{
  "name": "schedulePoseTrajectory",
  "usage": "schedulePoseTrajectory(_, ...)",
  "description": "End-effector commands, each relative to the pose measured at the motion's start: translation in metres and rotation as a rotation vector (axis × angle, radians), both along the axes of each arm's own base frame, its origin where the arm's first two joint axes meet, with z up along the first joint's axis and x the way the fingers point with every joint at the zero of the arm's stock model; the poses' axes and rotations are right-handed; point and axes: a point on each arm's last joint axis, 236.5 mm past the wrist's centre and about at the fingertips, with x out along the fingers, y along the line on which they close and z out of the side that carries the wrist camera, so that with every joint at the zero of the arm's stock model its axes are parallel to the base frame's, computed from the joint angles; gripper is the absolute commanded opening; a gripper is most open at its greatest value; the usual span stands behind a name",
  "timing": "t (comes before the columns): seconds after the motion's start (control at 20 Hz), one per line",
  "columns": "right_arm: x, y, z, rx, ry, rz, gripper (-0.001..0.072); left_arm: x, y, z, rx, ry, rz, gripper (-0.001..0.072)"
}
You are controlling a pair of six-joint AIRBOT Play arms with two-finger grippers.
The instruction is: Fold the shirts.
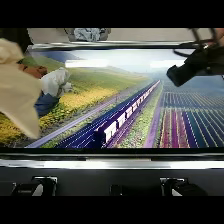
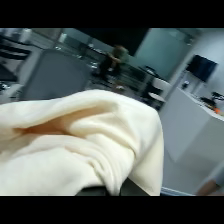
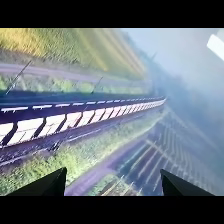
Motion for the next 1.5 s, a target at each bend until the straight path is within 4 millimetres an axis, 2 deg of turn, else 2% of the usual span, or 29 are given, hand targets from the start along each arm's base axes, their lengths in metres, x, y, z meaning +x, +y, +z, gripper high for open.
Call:
schedulePoseTrajectory(0.0, -0.04, -0.017, 0.063, 0.046, -0.179, -0.061, 0.0686, 0.011, -0.097, -0.003, 0.035, -0.008, -0.31, 0.0029)
schedulePoseTrajectory(0.1, -0.058, -0.025, 0.071, 0.044, -0.192, -0.085, 0.0686, 0.051, -0.153, -0.061, 0.107, 0.131, -0.426, 0.0029)
schedulePoseTrajectory(0.2, -0.07, -0.037, 0.066, 0.013, -0.158, -0.118, 0.0686, 0.087, -0.207, -0.137, 0.15, 0.308, -0.517, 0.003)
schedulePoseTrajectory(0.3, -0.079, -0.046, 0.05, -0.021, -0.081, -0.146, 0.0686, 0.104, -0.255, -0.226, 0.209, 0.501, -0.596, 0.003)
schedulePoseTrajectory(0.4, -0.082, -0.047, 0.031, -0.036, 0.005, -0.151, 0.0686, 0.096, -0.292, -0.31, 0.282, 0.693, -0.676, 0.0031)
schedulePoseTrajectory(0.5, -0.08, -0.046, 0.009, -0.053, 0.098, -0.153, 0.0687, 0.073, -0.323, -0.375, 0.348, 0.836, -0.752, 0.003)
schedulePoseTrajectory(0.6, -0.07, -0.044, -0.012, -0.07, 0.171, -0.154, 0.0688, 0.046, -0.35, -0.417, 0.383, 0.929, -0.819, 0.0031)
schedulePoseTrajectory(0.65, -0.062, -0.043, -0.024, -0.078, 0.202, -0.153, 0.0688, 0.034, -0.359, -0.43, 0.386, 0.966, -0.843, 0.0033)
schedulePoseTrajectory(0.7, -0.054, -0.042, -0.033, -0.086, 0.227, -0.152, 0.0688, 0.028, -0.361, -0.435, 0.407, 0.993, -0.863, 0.013)
schedulePoseTrajectory(0.75, -0.043, -0.04, -0.043, -0.092, 0.246, -0.149, 0.0689, 0.029, -0.354, -0.426, 0.439, 1.018, -0.876, 0.0596)
schedulePoseTrajectory(0.8, -0.031, -0.038, -0.051, -0.097, 0.257, -0.147, 0.069, 0.04, -0.337, -0.41, 0.488, 1.031, -0.864, 0.0712)
schedulePoseTrajectory(0.85, -0.019, -0.035, -0.062, -0.103, 0.271, -0.144, 0.069, 0.059, -0.306, -0.389, 0.568, 1.041, -0.819, 0.0712)
schedulePoseTrajectory(0.95, 0.0, -0.03, -0.087, -0.111, 0.327, -0.134, 0.069, 0.102, -0.216, -0.338, 0.68, 1.07, -0.622, 0.0712)
schedulePoseTrajectory(1.0, 0.005, -0.024, -0.105, -0.115, 0.378, -0.112, 0.0689, 0.115, -0.167, -0.318, 0.676, 1.1, -0.521, 0.0712)
schedulePoseTrajectory(1.05, 0.008, -0.017, -0.124, -0.125, 0.439, -0.066, 0.0688, 0.118, -0.125, -0.309, 0.63, 1.148, -0.452, 0.0712)
schedulePoseTrajectory(1.1, 0.008, -0.012, -0.142, -0.138, 0.501, -0.028, 0.0688, 0.11, -0.091, -0.313, 0.579, 1.222, -0.41, 0.0712)
schedulePoseTrajectory(1.15, 0.007, -0.007, -0.161, -0.145, 0.574, 0.0, 0.0687, 0.098, -0.065, -0.324, 0.522, 1.299, -0.387, 0.0712)
schedulePoseTrajectory(1.2, 0.006, -0.002, -0.179, -0.143, 0.637, 0.025, 0.0687, 0.08, -0.046, -0.346, 0.458, 1.38, -0.381, 0.0712)
schedulePoseTrajectory(1.25, 0.006, 0.004, -0.194, -0.136, 0.69, 0.054, 0.0687, 0.06, -0.036, -0.371, 0.397, 1.45, -0.384, 0.0711)
schedulePoseTrajectory(1.3, 0.006, 0.01, -0.207, -0.12, 0.726, 0.072, 0.0687, 0.036, -0.035, -0.4, 0.329, 1.517, -0.402, 0.0711)
schedulePoseTrajectory(1.35, 0.008, 0.017, -0.217, -0.099, 0.754, 0.088, 0.0687, 0.011, -0.043, -0.428, 0.258, 1.564, -0.427, 0.0711)
schedulePoseTrajectory(1.45, 0.013, 0.026, -0.23, -0.073, 0.772, 0.103, 0.0687, -0.027, -0.071, -0.473, 0.125, 1.607, -0.48, 0.0711)
